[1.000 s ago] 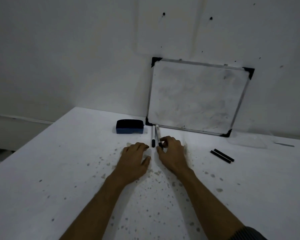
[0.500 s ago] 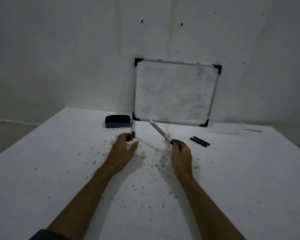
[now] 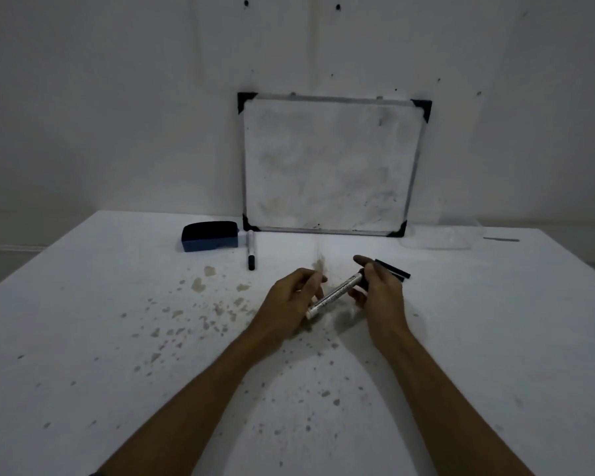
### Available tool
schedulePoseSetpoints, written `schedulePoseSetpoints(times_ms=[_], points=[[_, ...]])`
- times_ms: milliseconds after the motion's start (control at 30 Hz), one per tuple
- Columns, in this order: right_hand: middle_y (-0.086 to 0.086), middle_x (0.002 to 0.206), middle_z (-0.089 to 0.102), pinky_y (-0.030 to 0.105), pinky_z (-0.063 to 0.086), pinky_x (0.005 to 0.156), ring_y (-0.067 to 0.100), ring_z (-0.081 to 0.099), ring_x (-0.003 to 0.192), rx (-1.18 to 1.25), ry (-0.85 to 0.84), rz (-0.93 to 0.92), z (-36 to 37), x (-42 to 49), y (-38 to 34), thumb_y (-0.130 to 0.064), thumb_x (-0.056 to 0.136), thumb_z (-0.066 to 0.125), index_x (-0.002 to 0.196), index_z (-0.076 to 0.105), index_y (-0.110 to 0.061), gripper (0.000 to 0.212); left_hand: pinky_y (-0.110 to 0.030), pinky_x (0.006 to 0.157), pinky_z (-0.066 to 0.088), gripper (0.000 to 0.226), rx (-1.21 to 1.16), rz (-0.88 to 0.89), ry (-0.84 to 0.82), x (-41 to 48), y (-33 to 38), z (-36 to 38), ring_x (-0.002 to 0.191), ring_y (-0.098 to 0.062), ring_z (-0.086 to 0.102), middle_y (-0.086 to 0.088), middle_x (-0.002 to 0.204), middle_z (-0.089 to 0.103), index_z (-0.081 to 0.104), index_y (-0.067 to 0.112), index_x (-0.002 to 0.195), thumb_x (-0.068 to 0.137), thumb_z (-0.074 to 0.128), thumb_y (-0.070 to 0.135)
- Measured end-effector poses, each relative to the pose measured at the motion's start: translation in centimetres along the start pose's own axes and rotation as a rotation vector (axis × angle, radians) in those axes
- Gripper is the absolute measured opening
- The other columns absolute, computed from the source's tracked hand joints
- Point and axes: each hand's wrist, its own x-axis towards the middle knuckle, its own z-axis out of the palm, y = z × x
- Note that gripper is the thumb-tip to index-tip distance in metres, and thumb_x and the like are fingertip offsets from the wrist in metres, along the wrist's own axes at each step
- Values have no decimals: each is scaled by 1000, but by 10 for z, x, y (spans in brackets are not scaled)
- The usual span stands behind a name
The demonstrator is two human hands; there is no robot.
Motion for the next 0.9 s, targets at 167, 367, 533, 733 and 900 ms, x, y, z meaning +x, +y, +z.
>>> schedulePoseSetpoints(times_ms=[167, 367, 533, 733, 900], points=[[-2, 89, 66, 26, 57, 69, 8, 61, 78, -94, 0, -39, -4, 1, 5, -27, 105, 57, 101, 75, -26, 19, -31, 57, 58, 13, -166, 114, 133, 6, -11, -10, 60, -23, 68, -8, 76, 74, 72, 20, 109, 98, 68, 26], [-21, 72, 71, 15, 49, 61, -4, 63, 67, -396, -371, -183, 2, -18, 0, -35, 99, 64, 105, 76, -22, 18, -20, 49, 44, 30, -674, -46, 290, 20, -14, -34, 52, -10, 47, 0, 66, 53, 77, 11, 100, 86, 72, 38], [-5, 82, 74, 18, 51, 65, 4, 64, 72, -380, -496, -183, 1, -26, -7, -41, 100, 61, 99, 76, -21, 25, -27, 64, 56, 35, -715, -116, 115, 25, -15, -31, 67, -16, 64, -1, 76, 66, 77, 20, 82, 90, 68, 53], [-6, 101, 80, 18, 53, 67, 6, 63, 72, -222, -373, -167, 6, -23, -4, -39, 98, 64, 119, 75, -27, 26, -23, 45, 41, 44, -362, -156, -230, 9, -12, -14, 47, -9, 42, 3, 70, 50, 74, 24, 102, 98, 54, 63], [-15, 72, 72, 15, 48, 61, 2, 53, 60, -198, -340, -162, 4, -20, -4, -45, 95, 65, 101, 81, -24, 27, -21, 53, 39, 39, 4, 9, -159, 7, -5, -10, 57, -3, 46, 17, 71, 57, 71, 21, 113, 107, 42, 47]])
